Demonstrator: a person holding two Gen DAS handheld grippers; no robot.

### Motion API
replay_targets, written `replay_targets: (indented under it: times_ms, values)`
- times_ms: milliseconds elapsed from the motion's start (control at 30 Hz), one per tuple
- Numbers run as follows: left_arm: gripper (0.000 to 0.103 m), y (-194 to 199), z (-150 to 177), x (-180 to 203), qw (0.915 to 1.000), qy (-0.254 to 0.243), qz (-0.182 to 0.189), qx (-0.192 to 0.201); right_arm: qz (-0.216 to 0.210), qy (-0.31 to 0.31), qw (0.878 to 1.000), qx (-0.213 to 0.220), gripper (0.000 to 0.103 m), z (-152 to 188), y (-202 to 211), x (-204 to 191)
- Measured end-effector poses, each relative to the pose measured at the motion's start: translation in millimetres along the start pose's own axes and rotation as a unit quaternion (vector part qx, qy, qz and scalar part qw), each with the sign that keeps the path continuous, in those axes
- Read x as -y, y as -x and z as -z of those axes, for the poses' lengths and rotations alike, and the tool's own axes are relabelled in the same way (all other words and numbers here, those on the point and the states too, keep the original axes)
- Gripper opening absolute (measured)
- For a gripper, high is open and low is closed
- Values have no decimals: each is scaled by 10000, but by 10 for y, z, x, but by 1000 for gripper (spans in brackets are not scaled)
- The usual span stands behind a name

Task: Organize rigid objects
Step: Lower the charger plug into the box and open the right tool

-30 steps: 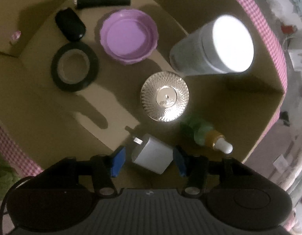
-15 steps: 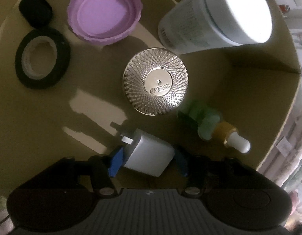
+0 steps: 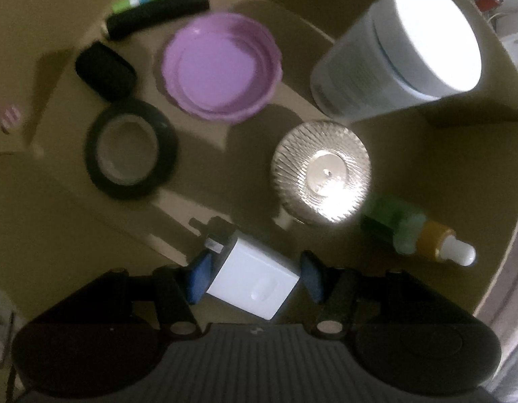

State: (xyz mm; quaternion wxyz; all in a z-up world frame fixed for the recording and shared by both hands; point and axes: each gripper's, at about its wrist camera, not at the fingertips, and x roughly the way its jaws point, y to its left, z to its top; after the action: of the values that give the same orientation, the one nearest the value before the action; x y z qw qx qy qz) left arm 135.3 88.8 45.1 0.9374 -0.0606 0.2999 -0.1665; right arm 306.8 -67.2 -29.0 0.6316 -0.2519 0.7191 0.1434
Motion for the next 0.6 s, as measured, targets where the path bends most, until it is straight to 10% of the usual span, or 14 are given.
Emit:
replay_targets:
  times_ms: [600]
  values:
    - [103, 127, -21, 132, 9998, -105, -175, -16, -284, -747, 9862, 1447, 61, 411, 466, 90]
